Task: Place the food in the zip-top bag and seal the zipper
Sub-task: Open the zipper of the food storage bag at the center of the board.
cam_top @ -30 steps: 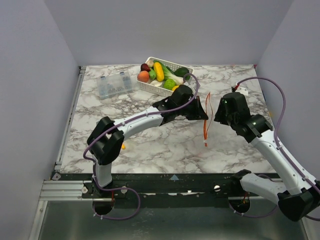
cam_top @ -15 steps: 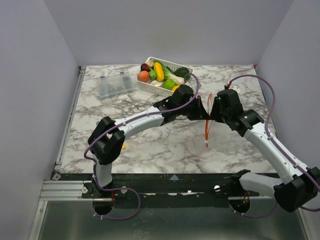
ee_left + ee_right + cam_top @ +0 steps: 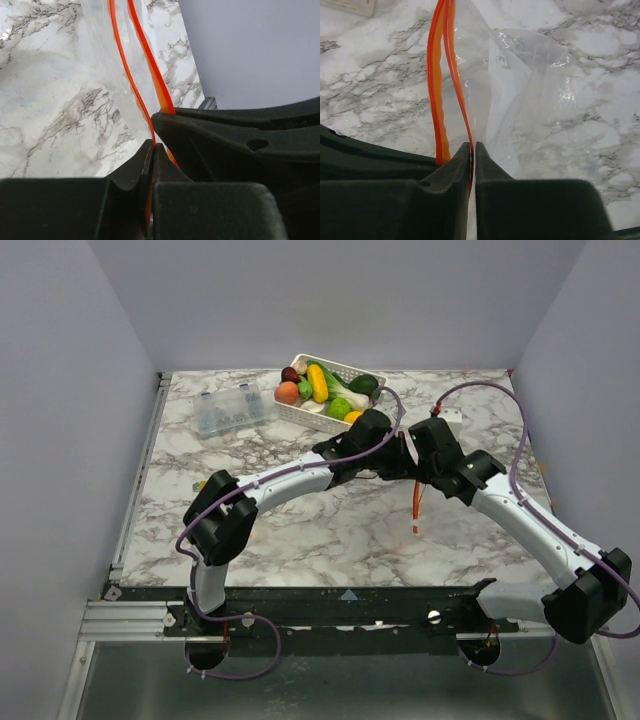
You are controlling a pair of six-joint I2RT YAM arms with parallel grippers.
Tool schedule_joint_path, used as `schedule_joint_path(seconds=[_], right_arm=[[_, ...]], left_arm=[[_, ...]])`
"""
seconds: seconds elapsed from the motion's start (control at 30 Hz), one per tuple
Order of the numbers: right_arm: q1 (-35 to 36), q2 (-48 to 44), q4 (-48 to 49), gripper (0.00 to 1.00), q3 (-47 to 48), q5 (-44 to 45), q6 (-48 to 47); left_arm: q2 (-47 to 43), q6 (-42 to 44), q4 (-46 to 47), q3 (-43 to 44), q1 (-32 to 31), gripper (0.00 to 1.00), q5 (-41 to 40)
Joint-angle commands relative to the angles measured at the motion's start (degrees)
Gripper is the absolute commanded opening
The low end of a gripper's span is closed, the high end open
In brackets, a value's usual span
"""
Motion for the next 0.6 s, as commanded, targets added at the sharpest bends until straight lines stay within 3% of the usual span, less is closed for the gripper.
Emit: schedule_joint_path(seconds=[0.0,0.3,0.43,0.57], right_arm=[[0.75,-2.56,-2.41,0.03,1.2,6.41,0.35],[0.71,-7.98,-5.71,0.01,-0.61,21.44,5.91],[0.75,-9.72,-2.46,0.01,-2.61,19.76,4.83],[0.75,-9.38,0.33,0.01,-4.62,18.02,4.38]], left_arm=[[1.05,0.54,0.02,3.26,-0.09,0.0,0.81],[2.99,9.73,-12.26,7.52,2.76,0.0,-2.68],[3.51,14.1,-14.84,9.23,2.86,0.02,-3.7],[2.26,15.96,-13.16,9.24,3.0,0.43,-1.54]])
